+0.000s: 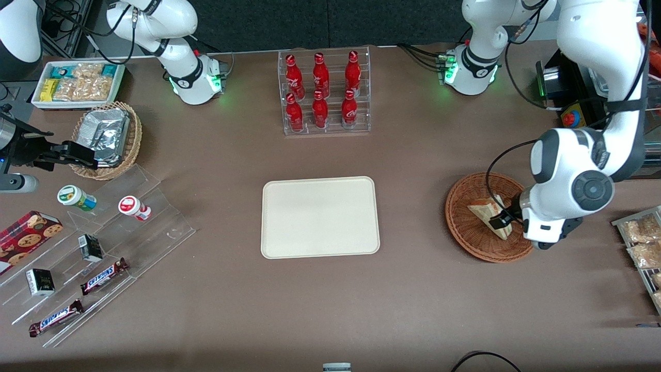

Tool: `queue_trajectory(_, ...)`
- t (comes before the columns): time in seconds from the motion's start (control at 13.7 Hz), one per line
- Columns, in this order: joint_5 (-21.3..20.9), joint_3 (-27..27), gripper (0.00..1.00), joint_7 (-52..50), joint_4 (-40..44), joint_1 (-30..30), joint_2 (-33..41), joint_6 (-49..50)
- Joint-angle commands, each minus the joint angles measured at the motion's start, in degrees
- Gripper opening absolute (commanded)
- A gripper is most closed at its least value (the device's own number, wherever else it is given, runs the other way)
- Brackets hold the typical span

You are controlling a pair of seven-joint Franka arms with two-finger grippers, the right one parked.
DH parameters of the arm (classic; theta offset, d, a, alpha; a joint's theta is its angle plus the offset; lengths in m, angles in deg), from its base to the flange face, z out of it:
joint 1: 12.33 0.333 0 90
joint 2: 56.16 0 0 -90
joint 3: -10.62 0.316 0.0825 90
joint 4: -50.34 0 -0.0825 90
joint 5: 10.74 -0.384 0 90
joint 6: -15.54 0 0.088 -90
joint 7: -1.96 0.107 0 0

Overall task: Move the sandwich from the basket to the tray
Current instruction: 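Close the left gripper on the sandwich and lift it from the basket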

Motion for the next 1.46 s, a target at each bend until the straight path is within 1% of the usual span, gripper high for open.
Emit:
queue_trajectory(0.0,0.0,0.2,1.0,-1.2,-5.9,-0.1,1.1,-5.6)
queue_trajectory(0.15,-0.4,0.2,1.0,-1.2,-9.0,0.0,0.8,-8.6)
queue_trajectory(0.37,-0.7,0.3,1.0,-1.1,-9.7,-0.1,-1.4,-10.1)
queue_trajectory(0.44,-0.8,0.3,0.95,-1.0,-9.8,-0.1,-2.0,-11.3)
queue_trajectory(0.51,-0.8,0.3,0.64,-1.1,-9.8,-0.1,-2.3,-11.7)
queue_trajectory(0.59,-0.8,0.3,0.37,-1.1,-9.8,-0.1,-2.2,-11.7)
queue_trajectory(0.66,-0.7,0.3,0.19,-1.2,-9.7,-0.1,-2.1,-11.7)
queue_trajectory(0.73,-0.7,0.3,0.08,-1.2,-9.5,-0.2,-1.8,-11.6)
queue_trajectory(0.8,-0.7,0.3,0.01,-1.2,-9.1,-0.1,-1.3,-11.3)
queue_trajectory(0.95,-0.6,0.2,0.0,-2.3,-7.2,-0.2,0.5,-9.1)
queue_trajectory(1.02,-0.6,0.2,0.0,-2.5,-5.3,-0.7,1.3,-6.3)
queue_trajectory(1.24,-0.4,-2.6,0.0,-2.7,4.7,-2.3,1.9,7.3)
queue_trajectory(1.39,-0.2,-3.4,0.0,-2.7,11.7,-6.4,1.5,14.5)
